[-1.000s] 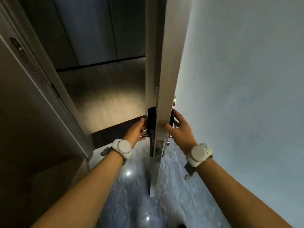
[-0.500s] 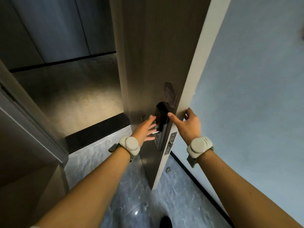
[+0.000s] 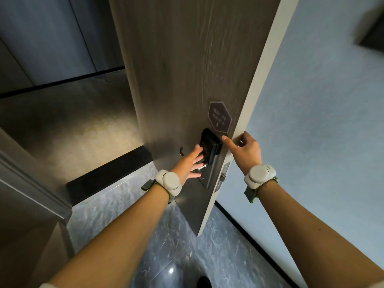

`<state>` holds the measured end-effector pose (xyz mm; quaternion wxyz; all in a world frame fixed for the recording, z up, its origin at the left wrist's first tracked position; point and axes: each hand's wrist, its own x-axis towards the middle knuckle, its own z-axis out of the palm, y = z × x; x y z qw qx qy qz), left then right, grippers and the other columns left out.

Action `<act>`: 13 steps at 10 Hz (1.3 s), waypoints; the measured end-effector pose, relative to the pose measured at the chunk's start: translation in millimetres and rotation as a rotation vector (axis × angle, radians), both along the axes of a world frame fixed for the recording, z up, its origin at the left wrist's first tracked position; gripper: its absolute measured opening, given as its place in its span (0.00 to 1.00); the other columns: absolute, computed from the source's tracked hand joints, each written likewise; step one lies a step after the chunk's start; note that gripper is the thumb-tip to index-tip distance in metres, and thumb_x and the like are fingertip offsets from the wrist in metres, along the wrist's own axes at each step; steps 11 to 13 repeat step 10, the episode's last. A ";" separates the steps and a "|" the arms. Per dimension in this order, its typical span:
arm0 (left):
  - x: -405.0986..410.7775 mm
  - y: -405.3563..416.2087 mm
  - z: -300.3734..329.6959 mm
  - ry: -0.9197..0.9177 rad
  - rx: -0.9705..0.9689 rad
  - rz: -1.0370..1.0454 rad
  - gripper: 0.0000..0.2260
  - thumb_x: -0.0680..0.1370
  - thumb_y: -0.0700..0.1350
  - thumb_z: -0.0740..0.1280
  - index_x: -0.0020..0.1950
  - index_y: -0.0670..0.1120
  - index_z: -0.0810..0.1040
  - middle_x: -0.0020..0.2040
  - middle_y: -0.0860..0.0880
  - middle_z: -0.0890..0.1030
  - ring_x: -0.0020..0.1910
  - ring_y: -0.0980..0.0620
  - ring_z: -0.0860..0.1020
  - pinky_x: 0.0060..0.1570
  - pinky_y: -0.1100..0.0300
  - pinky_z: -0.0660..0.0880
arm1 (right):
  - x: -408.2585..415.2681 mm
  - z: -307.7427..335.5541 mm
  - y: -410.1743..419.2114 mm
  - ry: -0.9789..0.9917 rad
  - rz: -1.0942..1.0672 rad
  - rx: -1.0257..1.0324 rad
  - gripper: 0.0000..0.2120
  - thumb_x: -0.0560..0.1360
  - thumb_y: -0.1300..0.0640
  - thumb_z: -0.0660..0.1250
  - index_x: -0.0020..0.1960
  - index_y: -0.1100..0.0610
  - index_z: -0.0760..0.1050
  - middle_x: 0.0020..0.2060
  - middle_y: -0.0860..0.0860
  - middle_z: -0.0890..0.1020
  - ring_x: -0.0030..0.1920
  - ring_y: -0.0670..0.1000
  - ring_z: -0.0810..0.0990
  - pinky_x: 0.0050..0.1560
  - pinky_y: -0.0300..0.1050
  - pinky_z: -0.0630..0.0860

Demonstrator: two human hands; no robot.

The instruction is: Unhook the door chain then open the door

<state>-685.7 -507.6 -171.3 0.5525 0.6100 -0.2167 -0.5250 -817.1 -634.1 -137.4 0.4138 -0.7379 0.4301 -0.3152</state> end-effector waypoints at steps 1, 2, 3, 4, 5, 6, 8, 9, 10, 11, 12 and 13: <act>-1.2 -11.2 -2.5 0.040 -0.025 -0.020 0.29 0.80 0.63 0.53 0.79 0.53 0.60 0.79 0.46 0.65 0.75 0.44 0.68 0.61 0.49 0.73 | -2.8 0.0 -11.9 -0.001 -0.028 -0.015 0.17 0.72 0.41 0.71 0.43 0.53 0.70 0.33 0.43 0.73 0.33 0.43 0.72 0.32 0.33 0.66; -3.0 -18.2 -3.1 0.060 -0.032 -0.031 0.28 0.80 0.62 0.53 0.79 0.53 0.60 0.79 0.46 0.65 0.75 0.44 0.68 0.61 0.49 0.73 | -4.6 1.0 -18.3 0.002 -0.045 -0.026 0.16 0.72 0.41 0.71 0.40 0.49 0.68 0.32 0.41 0.72 0.32 0.42 0.71 0.30 0.30 0.65; -5.7 -25.3 -4.1 0.076 -0.040 -0.041 0.28 0.81 0.62 0.53 0.79 0.54 0.60 0.80 0.47 0.64 0.75 0.44 0.69 0.61 0.48 0.73 | -6.6 1.4 -25.1 -0.004 -0.059 -0.037 0.16 0.72 0.41 0.71 0.38 0.47 0.67 0.31 0.42 0.72 0.31 0.42 0.71 0.29 0.30 0.66; -7.5 -30.3 -5.8 0.101 -0.071 -0.045 0.27 0.81 0.61 0.54 0.79 0.55 0.61 0.80 0.48 0.63 0.74 0.44 0.70 0.64 0.46 0.73 | -8.0 -0.1 -32.9 -0.004 -0.076 -0.037 0.19 0.71 0.40 0.71 0.40 0.55 0.70 0.33 0.49 0.74 0.33 0.48 0.72 0.32 0.40 0.70; -6.7 -31.7 -4.6 0.115 -0.088 -0.054 0.27 0.80 0.62 0.55 0.78 0.56 0.61 0.80 0.50 0.63 0.73 0.44 0.70 0.65 0.44 0.72 | -8.3 0.7 -34.6 0.004 -0.089 -0.040 0.23 0.71 0.39 0.70 0.43 0.60 0.71 0.34 0.52 0.76 0.34 0.51 0.72 0.35 0.44 0.71; -6.9 -35.7 -0.3 0.113 -0.090 -0.076 0.28 0.80 0.63 0.55 0.78 0.57 0.60 0.80 0.51 0.62 0.74 0.43 0.70 0.66 0.43 0.72 | -10.8 5.3 -37.9 0.021 -0.109 -0.036 0.21 0.71 0.40 0.71 0.41 0.58 0.70 0.34 0.50 0.75 0.34 0.50 0.72 0.33 0.41 0.69; -11.3 -49.3 4.2 0.115 -0.062 -0.123 0.29 0.79 0.65 0.55 0.79 0.58 0.58 0.81 0.52 0.61 0.74 0.42 0.69 0.62 0.45 0.74 | -13.9 9.2 -51.1 0.062 -0.126 0.003 0.21 0.72 0.41 0.70 0.48 0.60 0.74 0.46 0.53 0.82 0.47 0.54 0.79 0.43 0.43 0.71; -9.8 -52.2 2.6 0.126 -0.061 -0.125 0.30 0.79 0.65 0.55 0.79 0.57 0.59 0.81 0.52 0.62 0.74 0.42 0.70 0.60 0.46 0.74 | -15.1 8.3 -54.6 0.062 -0.138 0.032 0.24 0.71 0.40 0.70 0.56 0.58 0.76 0.51 0.50 0.81 0.54 0.53 0.80 0.48 0.44 0.72; -3.7 -48.6 -0.6 0.073 -0.057 -0.115 0.29 0.80 0.63 0.55 0.79 0.55 0.60 0.80 0.52 0.64 0.73 0.43 0.71 0.60 0.47 0.75 | -19.8 1.3 -48.6 0.096 -0.208 0.109 0.34 0.70 0.38 0.71 0.69 0.57 0.71 0.57 0.51 0.80 0.57 0.54 0.80 0.54 0.45 0.75; -3.7 -48.6 -0.6 0.073 -0.057 -0.115 0.29 0.80 0.63 0.55 0.79 0.55 0.60 0.80 0.52 0.64 0.73 0.43 0.71 0.60 0.47 0.75 | -19.8 1.3 -48.6 0.096 -0.208 0.109 0.34 0.70 0.38 0.71 0.69 0.57 0.71 0.57 0.51 0.80 0.57 0.54 0.80 0.54 0.45 0.75; -3.7 -48.6 -0.6 0.073 -0.057 -0.115 0.29 0.80 0.63 0.55 0.79 0.55 0.60 0.80 0.52 0.64 0.73 0.43 0.71 0.60 0.47 0.75 | -19.8 1.3 -48.6 0.096 -0.208 0.109 0.34 0.70 0.38 0.71 0.69 0.57 0.71 0.57 0.51 0.80 0.57 0.54 0.80 0.54 0.45 0.75; -3.7 -48.6 -0.6 0.073 -0.057 -0.115 0.29 0.80 0.63 0.55 0.79 0.55 0.60 0.80 0.52 0.64 0.73 0.43 0.71 0.60 0.47 0.75 | -19.8 1.3 -48.6 0.096 -0.208 0.109 0.34 0.70 0.38 0.71 0.69 0.57 0.71 0.57 0.51 0.80 0.57 0.54 0.80 0.54 0.45 0.75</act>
